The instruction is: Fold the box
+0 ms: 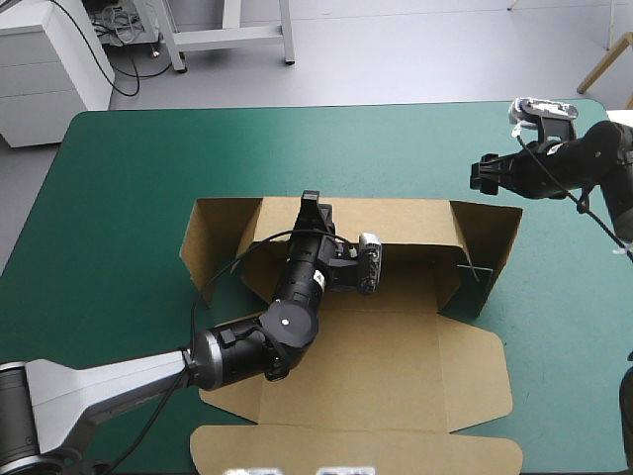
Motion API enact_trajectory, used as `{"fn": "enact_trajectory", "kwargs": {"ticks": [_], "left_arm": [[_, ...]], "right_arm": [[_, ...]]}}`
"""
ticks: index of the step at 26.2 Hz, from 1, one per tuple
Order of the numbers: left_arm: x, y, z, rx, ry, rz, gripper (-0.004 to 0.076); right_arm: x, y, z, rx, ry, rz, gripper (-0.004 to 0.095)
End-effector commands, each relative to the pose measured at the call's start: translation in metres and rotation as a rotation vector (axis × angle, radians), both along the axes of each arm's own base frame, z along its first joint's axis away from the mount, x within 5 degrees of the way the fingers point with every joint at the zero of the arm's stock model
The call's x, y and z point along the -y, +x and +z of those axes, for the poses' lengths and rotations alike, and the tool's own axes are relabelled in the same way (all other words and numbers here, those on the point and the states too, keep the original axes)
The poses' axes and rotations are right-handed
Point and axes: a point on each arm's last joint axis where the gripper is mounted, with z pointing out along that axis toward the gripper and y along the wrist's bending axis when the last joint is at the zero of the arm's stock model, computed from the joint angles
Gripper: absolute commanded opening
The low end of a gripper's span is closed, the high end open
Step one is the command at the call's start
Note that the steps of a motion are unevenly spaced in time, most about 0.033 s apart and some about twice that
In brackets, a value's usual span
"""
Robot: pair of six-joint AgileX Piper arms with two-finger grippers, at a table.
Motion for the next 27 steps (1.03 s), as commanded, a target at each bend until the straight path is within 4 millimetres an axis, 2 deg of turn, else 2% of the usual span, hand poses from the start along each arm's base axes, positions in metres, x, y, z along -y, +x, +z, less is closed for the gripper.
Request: {"fn": "enact_trajectory", "kwargs": {"ticks": [1,7,13,18,27], "left_arm": [[-0.004,-0.004,0.022,0.038,-0.076,0.007,-0.0010],[-0.008,-0.003,0.023,0.032,-0.175,0.086,-0.0010],[-0.009,-0.002,0.023,0.031,-0.176,0.091,-0.0010],[-0.008,-0.003,0.023,0.025,-0.177,0.079,-0.0010],[-0.008,-0.002,0.024,0.034,-0.216,0.092,-0.0010]], "right_arm": [[0.001,-0.003,0.015,0.040,-0.005,0.026,0.0751],[-0.001,-0.019,0.008,-0.121,-0.034,0.097,0.0751],[-0.003,-0.039,0.007,-0.127,-0.039,0.111,0.0751],[-0.003,-0.061,-0.010,-0.119,-0.068,0.121,0.0751],[0.000,-0.055,-0.006,-0.001,-0.031,0.009,0.0751]]}}
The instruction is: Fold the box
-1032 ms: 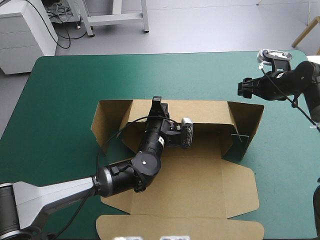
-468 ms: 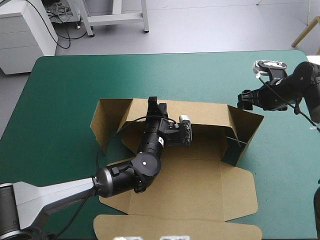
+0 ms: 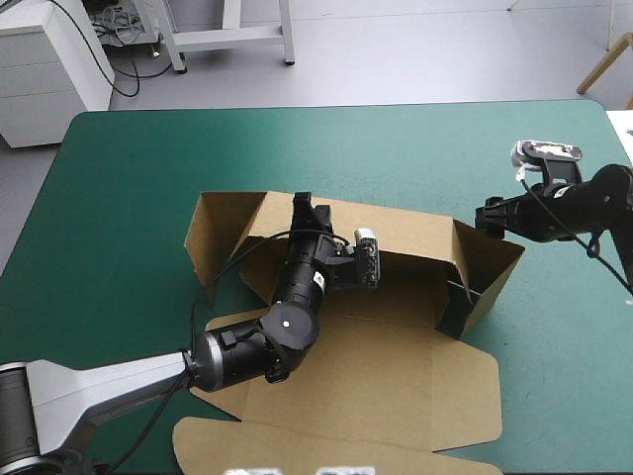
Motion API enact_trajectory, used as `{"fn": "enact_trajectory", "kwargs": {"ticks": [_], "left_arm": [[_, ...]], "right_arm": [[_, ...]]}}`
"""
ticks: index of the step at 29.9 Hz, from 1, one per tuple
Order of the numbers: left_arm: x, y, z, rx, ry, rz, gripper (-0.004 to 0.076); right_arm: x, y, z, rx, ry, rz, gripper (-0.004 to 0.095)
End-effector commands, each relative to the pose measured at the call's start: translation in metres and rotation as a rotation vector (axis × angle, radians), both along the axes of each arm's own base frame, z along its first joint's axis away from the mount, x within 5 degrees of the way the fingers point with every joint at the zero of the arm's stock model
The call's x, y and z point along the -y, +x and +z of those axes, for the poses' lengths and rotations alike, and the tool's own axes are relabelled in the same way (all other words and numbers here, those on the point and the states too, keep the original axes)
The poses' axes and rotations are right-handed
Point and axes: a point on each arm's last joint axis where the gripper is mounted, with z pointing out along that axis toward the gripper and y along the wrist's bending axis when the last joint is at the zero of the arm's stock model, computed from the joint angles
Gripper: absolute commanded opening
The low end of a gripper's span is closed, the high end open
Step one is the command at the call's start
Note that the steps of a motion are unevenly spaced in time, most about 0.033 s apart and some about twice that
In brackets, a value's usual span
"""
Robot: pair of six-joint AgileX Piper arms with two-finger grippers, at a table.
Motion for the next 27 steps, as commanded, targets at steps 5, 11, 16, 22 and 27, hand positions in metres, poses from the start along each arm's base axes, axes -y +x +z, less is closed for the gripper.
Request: {"fn": "enact_trajectory", "kwargs": {"ticks": [5,11,16,22,27], "left_arm": [[-0.010,-0.001,0.026,0.063,-0.143,0.088,-0.0010],[-0.011,0.000,0.027,0.058,-0.221,0.122,-0.0010],[-0.011,0.000,0.027,0.058,-0.221,0.122,-0.0010],[-0.011,0.000,0.027,0.060,-0.209,0.117,-0.0010],[-0.010,-0.001,0.025,0.050,-0.160,0.095,-0.0010]], "right_arm": [[0.002,-0.001,0.017,0.105,0.007,-0.046,0.0751],[0.002,-0.001,0.018,0.110,-0.006,-0.046,0.0751],[0.002,-0.001,0.018,0.109,-0.001,-0.052,0.0751],[-0.004,-0.010,0.008,0.034,0.013,0.045,0.0751],[-0.016,-0.028,-0.004,0.081,0.109,0.117,0.0751]]}}
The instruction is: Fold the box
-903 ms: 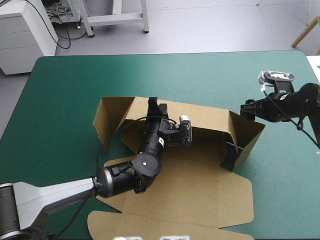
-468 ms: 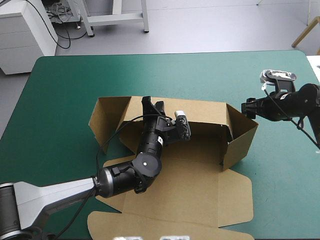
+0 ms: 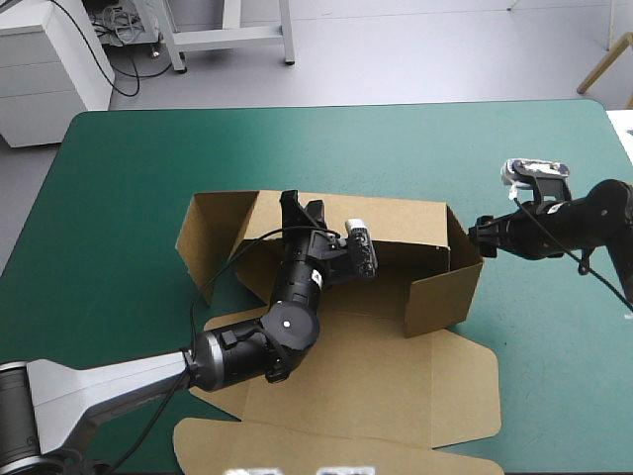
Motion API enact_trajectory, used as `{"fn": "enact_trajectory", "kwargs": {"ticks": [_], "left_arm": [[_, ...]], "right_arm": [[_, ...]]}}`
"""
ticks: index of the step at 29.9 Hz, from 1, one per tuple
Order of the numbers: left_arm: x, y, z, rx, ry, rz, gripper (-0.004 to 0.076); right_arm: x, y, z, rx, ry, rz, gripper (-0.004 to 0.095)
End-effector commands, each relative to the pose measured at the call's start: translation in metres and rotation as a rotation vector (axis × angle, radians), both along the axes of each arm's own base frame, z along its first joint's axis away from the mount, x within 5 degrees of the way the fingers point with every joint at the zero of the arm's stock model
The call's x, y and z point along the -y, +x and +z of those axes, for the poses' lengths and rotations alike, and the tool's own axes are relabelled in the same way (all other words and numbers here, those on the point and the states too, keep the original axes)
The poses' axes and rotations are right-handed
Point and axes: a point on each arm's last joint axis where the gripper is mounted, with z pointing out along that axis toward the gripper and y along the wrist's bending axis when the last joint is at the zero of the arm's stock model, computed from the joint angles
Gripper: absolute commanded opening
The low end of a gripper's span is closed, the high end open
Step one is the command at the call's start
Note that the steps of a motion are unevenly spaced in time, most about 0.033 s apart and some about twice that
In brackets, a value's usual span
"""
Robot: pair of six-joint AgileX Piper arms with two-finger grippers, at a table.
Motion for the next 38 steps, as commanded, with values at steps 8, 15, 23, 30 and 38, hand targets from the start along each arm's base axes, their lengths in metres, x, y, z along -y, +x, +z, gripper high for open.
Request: {"fn": "enact_trajectory", "kwargs": {"ticks": [8,15,23,30,38], "left_arm": [[-0.001,-0.005,0.017,0.010,0.125,-0.086,-0.0010],[-0.001,-0.006,0.012,-0.025,0.190,-0.107,-0.0010],[-0.001,-0.007,0.012,-0.022,0.203,-0.115,-0.0010],[-0.001,-0.007,0.012,-0.029,0.200,-0.115,-0.0010],[0.000,-0.007,0.012,-0.030,0.198,-0.121,-0.0010]], "right_arm": [[-0.016,-0.046,-0.009,0.172,0.107,0.107,0.0751],[-0.023,-0.072,-0.031,0.240,0.109,0.189,0.0749],[-0.030,-0.089,-0.052,0.329,0.095,0.343,0.0710],[-0.038,-0.091,-0.056,0.374,0.140,0.381,0.0697],[-0.051,-0.082,-0.052,0.468,0.070,0.306,0.0558]]}}
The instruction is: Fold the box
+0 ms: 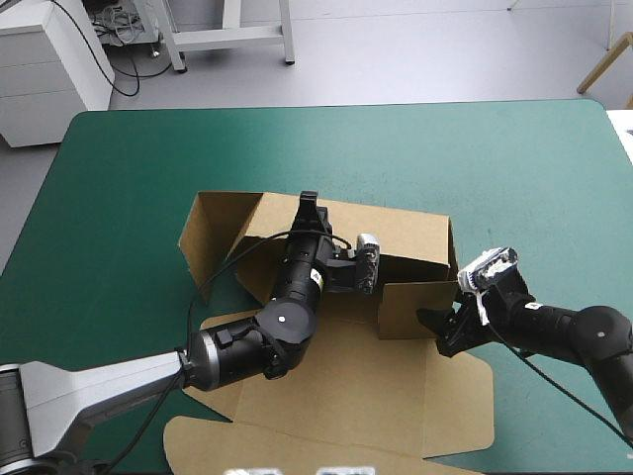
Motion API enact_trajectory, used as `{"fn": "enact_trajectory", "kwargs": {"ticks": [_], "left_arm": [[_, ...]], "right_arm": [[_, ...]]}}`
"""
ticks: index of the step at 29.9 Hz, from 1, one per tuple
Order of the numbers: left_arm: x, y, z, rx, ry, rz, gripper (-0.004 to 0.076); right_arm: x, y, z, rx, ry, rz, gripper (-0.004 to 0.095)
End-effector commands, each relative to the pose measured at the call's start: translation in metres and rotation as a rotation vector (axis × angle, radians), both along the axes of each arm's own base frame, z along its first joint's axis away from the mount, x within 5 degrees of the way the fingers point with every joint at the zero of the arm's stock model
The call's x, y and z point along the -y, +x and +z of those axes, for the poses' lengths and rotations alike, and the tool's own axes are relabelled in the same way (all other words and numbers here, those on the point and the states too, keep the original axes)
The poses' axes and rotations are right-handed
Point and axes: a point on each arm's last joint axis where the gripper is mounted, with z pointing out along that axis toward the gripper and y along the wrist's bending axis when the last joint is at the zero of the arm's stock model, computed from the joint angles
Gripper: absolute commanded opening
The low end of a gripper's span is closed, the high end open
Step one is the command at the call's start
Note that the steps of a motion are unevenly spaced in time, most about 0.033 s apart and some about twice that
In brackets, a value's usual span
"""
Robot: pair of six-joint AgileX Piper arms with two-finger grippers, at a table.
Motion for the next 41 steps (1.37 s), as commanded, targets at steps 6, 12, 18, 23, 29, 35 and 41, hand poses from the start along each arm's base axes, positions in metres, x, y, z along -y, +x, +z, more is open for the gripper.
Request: {"fn": "enact_trajectory", "kwargs": {"ticks": [6,12,18,23,29,35,41], "left_arm": [[-0.003,-0.003,0.014,0.000,-0.056,0.008,-0.0010],[-0.006,-0.003,0.012,-0.032,-0.070,0.050,-0.0010],[-0.007,-0.003,0.010,-0.059,-0.113,0.075,-0.0010],[-0.009,-0.004,0.008,-0.086,-0.137,0.116,-0.0010],[-0.009,-0.004,0.009,-0.085,-0.138,0.107,-0.0010],[-0.008,-0.004,0.008,-0.086,-0.137,0.105,-0.0010],[-0.008,-0.003,0.009,-0.069,-0.128,0.097,0.0003]], "right_arm": [[-0.009,0.016,0.022,0.168,0.088,-0.275,0.0501],[-0.015,0.024,0.019,0.180,0.100,-0.335,0.0301],[-0.030,0.050,0.011,0.142,0.056,-0.317,0.0265],[-0.036,0.068,0.025,0.180,0.050,-0.300,0.0049],[-0.036,0.069,0.027,0.205,0.015,-0.278,0.0003],[-0.037,0.068,0.025,0.213,-0.037,-0.232,0.0002],[-0.039,0.065,0.023,0.189,-0.049,-0.195,0.0000]]}}
